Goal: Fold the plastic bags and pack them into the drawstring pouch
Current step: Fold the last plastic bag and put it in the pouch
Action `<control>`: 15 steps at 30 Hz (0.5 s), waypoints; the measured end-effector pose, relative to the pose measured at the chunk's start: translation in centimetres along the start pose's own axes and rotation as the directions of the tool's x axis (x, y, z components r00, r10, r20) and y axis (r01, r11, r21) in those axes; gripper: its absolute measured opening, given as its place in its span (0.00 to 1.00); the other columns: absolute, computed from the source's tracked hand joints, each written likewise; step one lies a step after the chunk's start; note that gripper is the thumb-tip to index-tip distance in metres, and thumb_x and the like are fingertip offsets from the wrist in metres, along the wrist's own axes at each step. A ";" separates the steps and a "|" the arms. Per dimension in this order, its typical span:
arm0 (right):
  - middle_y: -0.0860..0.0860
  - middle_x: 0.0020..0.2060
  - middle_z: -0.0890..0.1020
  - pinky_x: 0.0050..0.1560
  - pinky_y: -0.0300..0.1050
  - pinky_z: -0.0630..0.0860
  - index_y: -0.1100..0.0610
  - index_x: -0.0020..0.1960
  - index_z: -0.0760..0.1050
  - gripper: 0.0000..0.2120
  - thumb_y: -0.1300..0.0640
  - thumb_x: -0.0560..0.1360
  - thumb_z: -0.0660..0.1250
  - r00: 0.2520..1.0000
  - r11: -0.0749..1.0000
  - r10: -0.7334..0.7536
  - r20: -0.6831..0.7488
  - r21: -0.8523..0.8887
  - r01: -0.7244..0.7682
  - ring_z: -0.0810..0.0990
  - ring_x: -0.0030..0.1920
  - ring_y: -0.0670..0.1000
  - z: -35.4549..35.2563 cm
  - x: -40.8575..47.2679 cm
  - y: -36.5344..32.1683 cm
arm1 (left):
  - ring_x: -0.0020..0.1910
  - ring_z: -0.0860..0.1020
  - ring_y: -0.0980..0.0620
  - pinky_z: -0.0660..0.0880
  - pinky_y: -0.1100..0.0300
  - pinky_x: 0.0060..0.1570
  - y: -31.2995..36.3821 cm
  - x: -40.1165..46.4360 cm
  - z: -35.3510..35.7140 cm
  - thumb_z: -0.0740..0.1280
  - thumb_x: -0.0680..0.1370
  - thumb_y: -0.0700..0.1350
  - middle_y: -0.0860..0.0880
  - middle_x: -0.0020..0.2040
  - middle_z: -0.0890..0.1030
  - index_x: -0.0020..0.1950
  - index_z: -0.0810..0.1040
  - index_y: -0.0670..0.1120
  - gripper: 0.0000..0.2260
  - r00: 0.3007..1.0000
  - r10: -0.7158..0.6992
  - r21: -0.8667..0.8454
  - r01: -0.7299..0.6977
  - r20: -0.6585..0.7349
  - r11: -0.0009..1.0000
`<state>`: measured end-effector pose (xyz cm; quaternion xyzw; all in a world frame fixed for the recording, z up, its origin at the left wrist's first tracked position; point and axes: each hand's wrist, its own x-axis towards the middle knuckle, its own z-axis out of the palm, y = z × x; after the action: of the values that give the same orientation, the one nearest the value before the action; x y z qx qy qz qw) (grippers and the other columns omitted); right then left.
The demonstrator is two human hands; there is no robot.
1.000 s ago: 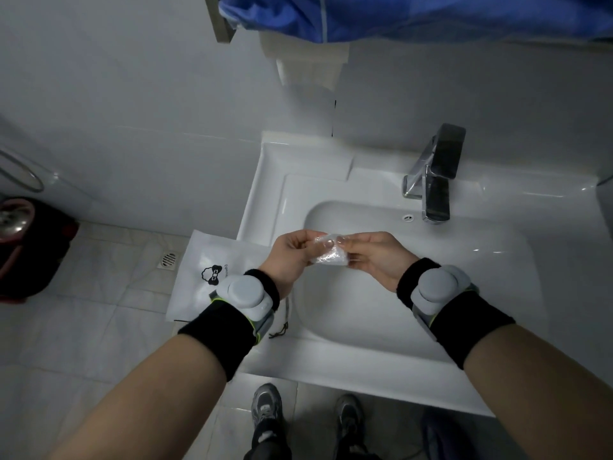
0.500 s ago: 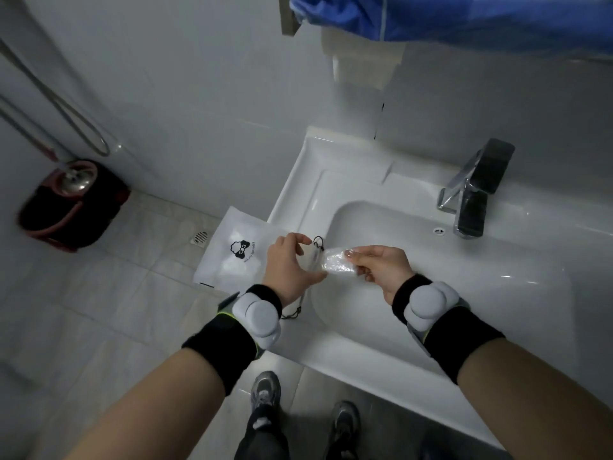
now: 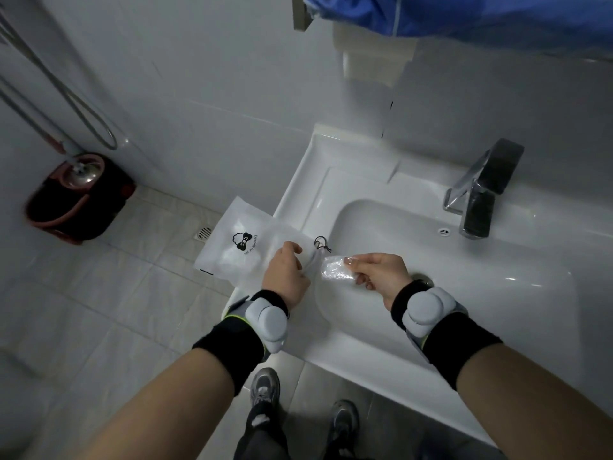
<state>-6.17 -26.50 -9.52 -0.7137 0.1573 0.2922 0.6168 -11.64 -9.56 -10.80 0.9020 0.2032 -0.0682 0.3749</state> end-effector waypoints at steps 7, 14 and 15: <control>0.53 0.29 0.78 0.28 0.38 0.66 0.63 0.45 0.80 0.09 0.60 0.68 0.75 0.999 1.000 0.019 -0.035 -0.005 -0.019 0.72 0.23 0.46 0.5 0.1 -0.4 | 0.34 0.73 0.55 0.71 0.70 0.39 0.9 0.0 -1.5 0.67 0.69 0.33 0.52 0.37 0.75 0.55 0.73 0.42 0.15 0.999 0.050 -0.229 -0.048 -0.001 0.972; 0.54 0.31 0.79 0.28 0.38 0.68 0.63 0.43 0.80 0.09 0.59 0.66 0.76 0.998 0.997 -0.063 -0.013 -0.039 0.063 0.73 0.25 0.48 0.4 -0.8 -4.3 | 0.30 0.74 0.64 0.71 0.74 0.36 4.4 0.4 -3.9 0.65 0.71 0.31 0.52 0.38 0.76 0.56 0.74 0.42 0.15 0.991 0.125 -0.393 -0.100 0.039 0.914; 0.55 0.31 0.80 0.28 0.39 0.68 0.64 0.44 0.79 0.11 0.59 0.66 0.76 0.997 0.995 -0.076 -0.005 -0.060 0.076 0.74 0.25 0.48 0.3 -1.1 -5.2 | 0.29 0.73 0.64 0.71 0.73 0.37 5.1 0.5 -4.3 0.65 0.71 0.31 0.52 0.38 0.76 0.56 0.74 0.42 0.15 0.989 0.141 -0.404 -0.115 0.035 0.907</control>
<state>-4.08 -25.37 -4.77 -0.7384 0.1234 0.2705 0.6053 -9.20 -9.62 -4.56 0.8147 0.1411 -0.0289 0.5617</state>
